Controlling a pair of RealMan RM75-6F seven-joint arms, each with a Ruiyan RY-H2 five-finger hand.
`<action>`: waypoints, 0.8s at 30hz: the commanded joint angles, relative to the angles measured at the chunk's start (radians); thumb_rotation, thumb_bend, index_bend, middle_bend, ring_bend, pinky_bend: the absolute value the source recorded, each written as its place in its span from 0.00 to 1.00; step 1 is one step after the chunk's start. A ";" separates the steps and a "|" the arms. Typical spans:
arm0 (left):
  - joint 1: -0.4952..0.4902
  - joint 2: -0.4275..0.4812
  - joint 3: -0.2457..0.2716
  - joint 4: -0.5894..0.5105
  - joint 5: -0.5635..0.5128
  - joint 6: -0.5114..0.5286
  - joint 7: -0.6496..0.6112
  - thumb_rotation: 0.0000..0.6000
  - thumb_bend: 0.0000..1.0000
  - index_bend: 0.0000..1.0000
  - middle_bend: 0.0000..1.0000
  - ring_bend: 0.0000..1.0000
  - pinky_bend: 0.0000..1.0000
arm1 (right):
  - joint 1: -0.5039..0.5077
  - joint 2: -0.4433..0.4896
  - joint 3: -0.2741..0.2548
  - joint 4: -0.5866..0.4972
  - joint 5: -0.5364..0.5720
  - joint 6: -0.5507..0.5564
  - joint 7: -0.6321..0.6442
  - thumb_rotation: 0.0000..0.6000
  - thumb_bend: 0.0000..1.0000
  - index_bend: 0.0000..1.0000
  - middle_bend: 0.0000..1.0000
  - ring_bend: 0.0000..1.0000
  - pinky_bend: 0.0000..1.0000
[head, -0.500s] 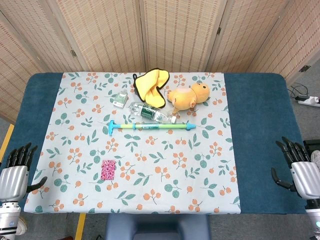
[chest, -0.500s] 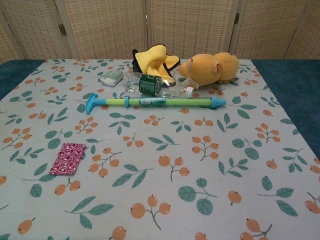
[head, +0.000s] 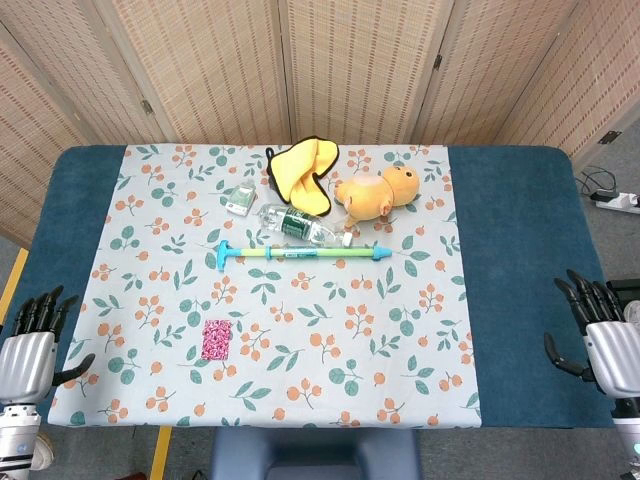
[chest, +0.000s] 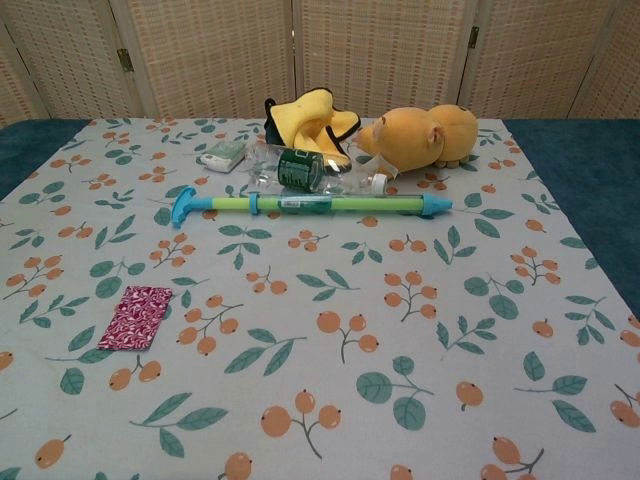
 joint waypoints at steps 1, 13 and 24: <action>-0.024 0.017 0.009 0.004 0.041 -0.037 -0.053 1.00 0.24 0.20 0.07 0.05 0.00 | 0.000 0.003 0.003 -0.002 -0.002 0.005 -0.002 0.67 0.52 0.00 0.00 0.00 0.00; -0.188 0.024 0.030 0.007 0.158 -0.268 -0.187 0.64 0.27 0.40 0.09 0.07 0.00 | -0.007 0.025 0.007 -0.011 -0.017 0.037 0.006 0.67 0.52 0.00 0.00 0.00 0.00; -0.293 -0.081 0.026 0.052 0.141 -0.407 -0.178 0.27 0.26 0.46 0.08 0.00 0.00 | -0.005 0.020 0.007 -0.008 -0.009 0.027 0.009 0.67 0.52 0.00 0.00 0.00 0.00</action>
